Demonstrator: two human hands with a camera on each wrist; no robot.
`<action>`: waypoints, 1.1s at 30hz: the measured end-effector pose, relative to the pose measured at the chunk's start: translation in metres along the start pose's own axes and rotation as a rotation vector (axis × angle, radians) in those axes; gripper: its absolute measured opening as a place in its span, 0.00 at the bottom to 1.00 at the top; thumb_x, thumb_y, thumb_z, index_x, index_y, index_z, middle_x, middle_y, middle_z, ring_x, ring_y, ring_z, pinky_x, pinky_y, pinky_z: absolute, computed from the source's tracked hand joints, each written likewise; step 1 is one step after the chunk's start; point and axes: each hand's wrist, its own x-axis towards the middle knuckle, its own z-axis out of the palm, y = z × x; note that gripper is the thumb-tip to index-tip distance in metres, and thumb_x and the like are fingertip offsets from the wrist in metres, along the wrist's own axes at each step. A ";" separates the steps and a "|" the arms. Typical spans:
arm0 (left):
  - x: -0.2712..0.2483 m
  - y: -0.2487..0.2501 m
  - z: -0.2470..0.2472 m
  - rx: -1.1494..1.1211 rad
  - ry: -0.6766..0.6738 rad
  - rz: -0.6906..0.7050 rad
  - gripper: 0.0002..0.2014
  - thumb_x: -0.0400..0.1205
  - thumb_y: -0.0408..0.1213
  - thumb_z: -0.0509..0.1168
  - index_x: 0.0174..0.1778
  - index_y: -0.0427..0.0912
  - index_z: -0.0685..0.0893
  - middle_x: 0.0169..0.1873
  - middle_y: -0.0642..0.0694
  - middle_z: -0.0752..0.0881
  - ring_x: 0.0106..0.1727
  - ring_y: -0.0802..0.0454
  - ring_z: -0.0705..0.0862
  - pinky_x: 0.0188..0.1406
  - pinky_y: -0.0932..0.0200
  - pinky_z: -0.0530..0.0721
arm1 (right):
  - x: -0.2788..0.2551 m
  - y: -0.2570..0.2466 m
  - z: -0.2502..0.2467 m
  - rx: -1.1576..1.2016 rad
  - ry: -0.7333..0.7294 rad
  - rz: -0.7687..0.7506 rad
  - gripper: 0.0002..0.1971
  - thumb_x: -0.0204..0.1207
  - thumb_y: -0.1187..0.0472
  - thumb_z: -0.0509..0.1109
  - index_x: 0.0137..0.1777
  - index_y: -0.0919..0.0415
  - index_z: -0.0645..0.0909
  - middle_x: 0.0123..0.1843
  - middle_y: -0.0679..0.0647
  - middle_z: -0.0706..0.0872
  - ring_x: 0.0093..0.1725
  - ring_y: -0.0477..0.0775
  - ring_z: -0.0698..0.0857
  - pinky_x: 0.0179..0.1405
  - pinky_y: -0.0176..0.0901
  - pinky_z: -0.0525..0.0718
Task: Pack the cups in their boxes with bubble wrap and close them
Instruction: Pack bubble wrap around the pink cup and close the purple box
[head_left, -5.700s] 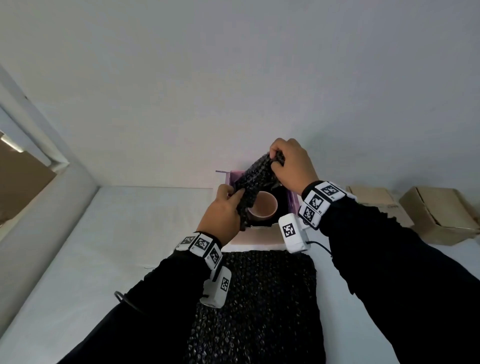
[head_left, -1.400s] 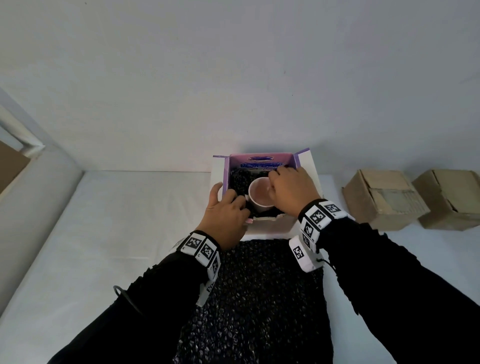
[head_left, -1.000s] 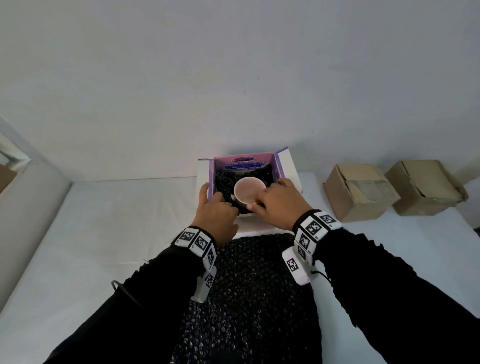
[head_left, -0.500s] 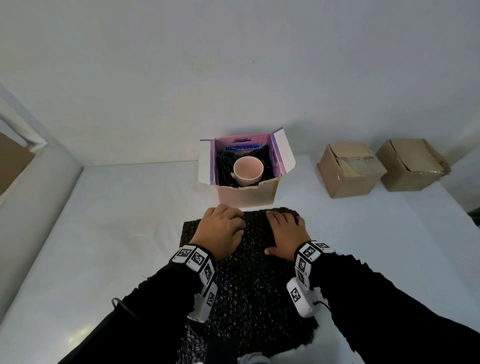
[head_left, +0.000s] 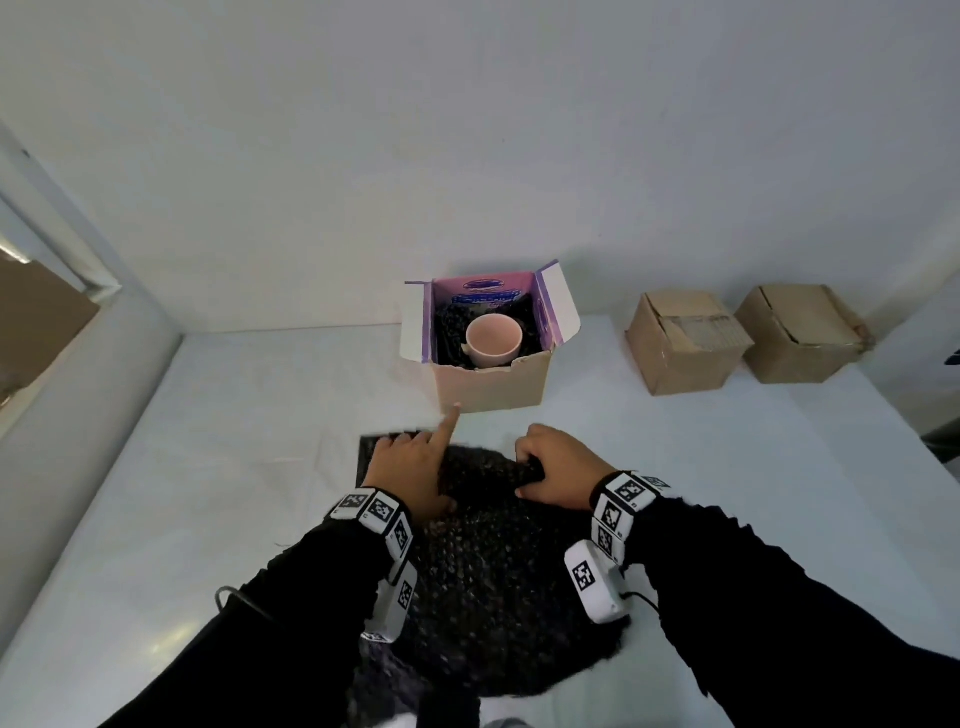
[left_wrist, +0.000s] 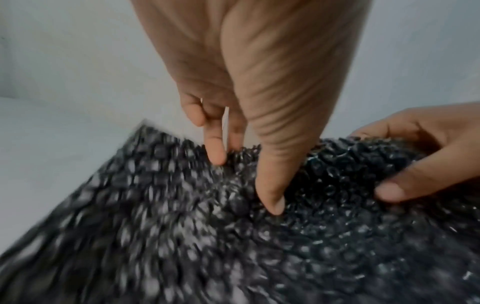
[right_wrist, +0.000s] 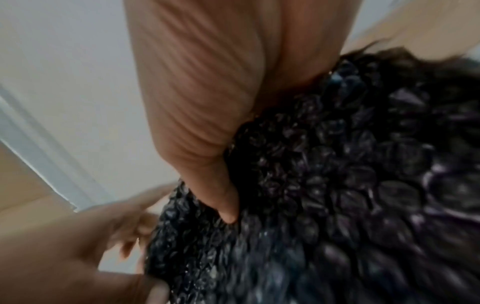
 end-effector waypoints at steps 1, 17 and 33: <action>0.000 0.000 -0.004 -0.003 -0.057 -0.015 0.50 0.72 0.57 0.71 0.84 0.49 0.49 0.63 0.45 0.83 0.62 0.41 0.82 0.61 0.47 0.77 | 0.000 -0.003 -0.006 0.014 0.022 -0.021 0.13 0.67 0.63 0.78 0.40 0.56 0.73 0.47 0.52 0.73 0.44 0.52 0.75 0.42 0.43 0.70; 0.012 -0.005 -0.128 -0.125 0.245 -0.145 0.13 0.78 0.45 0.62 0.57 0.55 0.85 0.54 0.44 0.87 0.55 0.40 0.85 0.50 0.51 0.82 | 0.017 -0.046 -0.147 -0.226 0.279 0.164 0.09 0.77 0.61 0.65 0.57 0.54 0.75 0.50 0.61 0.85 0.49 0.64 0.83 0.40 0.48 0.74; 0.065 -0.026 -0.167 0.185 1.162 0.057 0.21 0.71 0.31 0.64 0.61 0.47 0.83 0.46 0.46 0.83 0.51 0.39 0.78 0.47 0.45 0.69 | 0.055 -0.038 -0.180 -0.201 0.933 -0.224 0.25 0.60 0.75 0.73 0.58 0.61 0.77 0.65 0.58 0.70 0.48 0.59 0.81 0.39 0.48 0.84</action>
